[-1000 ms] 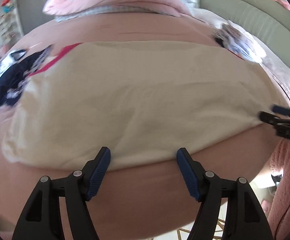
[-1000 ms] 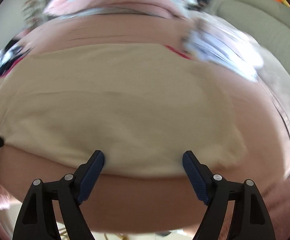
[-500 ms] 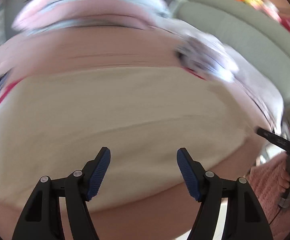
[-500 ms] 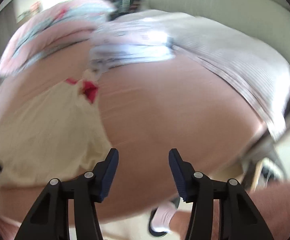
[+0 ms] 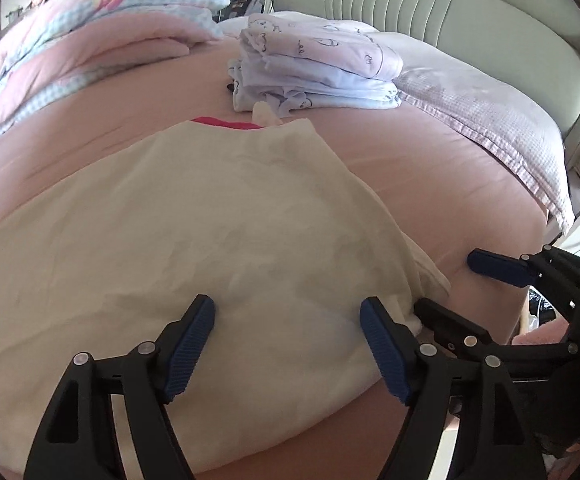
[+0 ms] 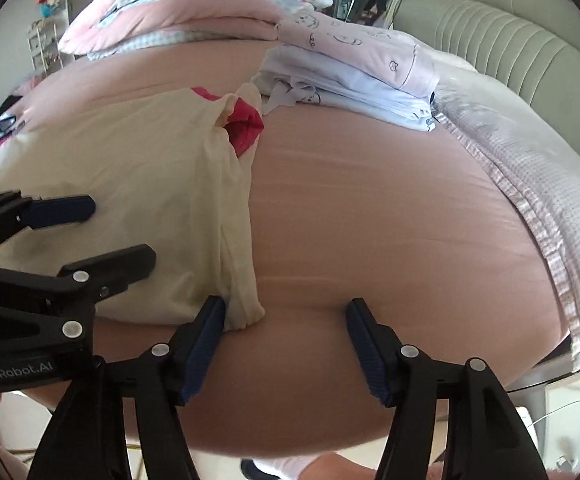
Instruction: Fold clothes
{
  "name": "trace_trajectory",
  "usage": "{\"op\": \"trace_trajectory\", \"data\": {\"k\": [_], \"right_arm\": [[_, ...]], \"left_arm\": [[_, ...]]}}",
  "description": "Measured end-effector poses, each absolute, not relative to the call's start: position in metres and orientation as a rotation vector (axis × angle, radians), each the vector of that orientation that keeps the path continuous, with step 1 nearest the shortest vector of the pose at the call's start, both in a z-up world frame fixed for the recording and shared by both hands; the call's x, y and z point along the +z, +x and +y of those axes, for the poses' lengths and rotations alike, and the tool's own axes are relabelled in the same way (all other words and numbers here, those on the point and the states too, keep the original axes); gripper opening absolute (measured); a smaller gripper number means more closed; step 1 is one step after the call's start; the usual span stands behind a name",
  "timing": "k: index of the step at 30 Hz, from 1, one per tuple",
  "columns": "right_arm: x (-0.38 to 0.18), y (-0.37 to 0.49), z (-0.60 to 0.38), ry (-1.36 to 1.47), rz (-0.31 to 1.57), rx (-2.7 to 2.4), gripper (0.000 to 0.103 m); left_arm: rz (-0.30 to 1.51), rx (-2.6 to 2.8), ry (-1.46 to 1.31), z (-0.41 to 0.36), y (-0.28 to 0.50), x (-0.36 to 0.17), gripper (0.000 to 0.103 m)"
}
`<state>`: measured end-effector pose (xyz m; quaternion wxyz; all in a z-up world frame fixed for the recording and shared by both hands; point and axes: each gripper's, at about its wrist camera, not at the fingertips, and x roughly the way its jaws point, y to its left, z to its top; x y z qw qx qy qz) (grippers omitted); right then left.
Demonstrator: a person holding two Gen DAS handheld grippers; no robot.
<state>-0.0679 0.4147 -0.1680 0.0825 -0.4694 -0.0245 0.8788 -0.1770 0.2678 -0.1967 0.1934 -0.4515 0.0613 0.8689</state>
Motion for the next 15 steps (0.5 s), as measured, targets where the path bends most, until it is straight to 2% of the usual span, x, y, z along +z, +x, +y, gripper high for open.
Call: {"op": "trace_trajectory", "data": {"k": [6, 11, 12, 15], "right_arm": [[-0.164, -0.067, 0.415, -1.375, -0.186, 2.568, 0.063], [-0.158, -0.059, 0.441, -1.321, -0.184, 2.367, 0.060], [-0.154, -0.057, 0.449, -1.298, -0.162, 2.332, 0.058], [-0.134, -0.053, 0.464, -1.214, 0.101, 2.423, 0.058]], "left_arm": [[0.289, 2.424, -1.208, 0.264, -0.165, -0.200, 0.075], [0.207, 2.439, -1.173, 0.241, -0.151, -0.191, 0.075], [0.188, 2.470, -1.135, 0.233, -0.147, -0.185, 0.075], [0.104, 2.538, -1.048, 0.205, -0.139, -0.170, 0.075]]}}
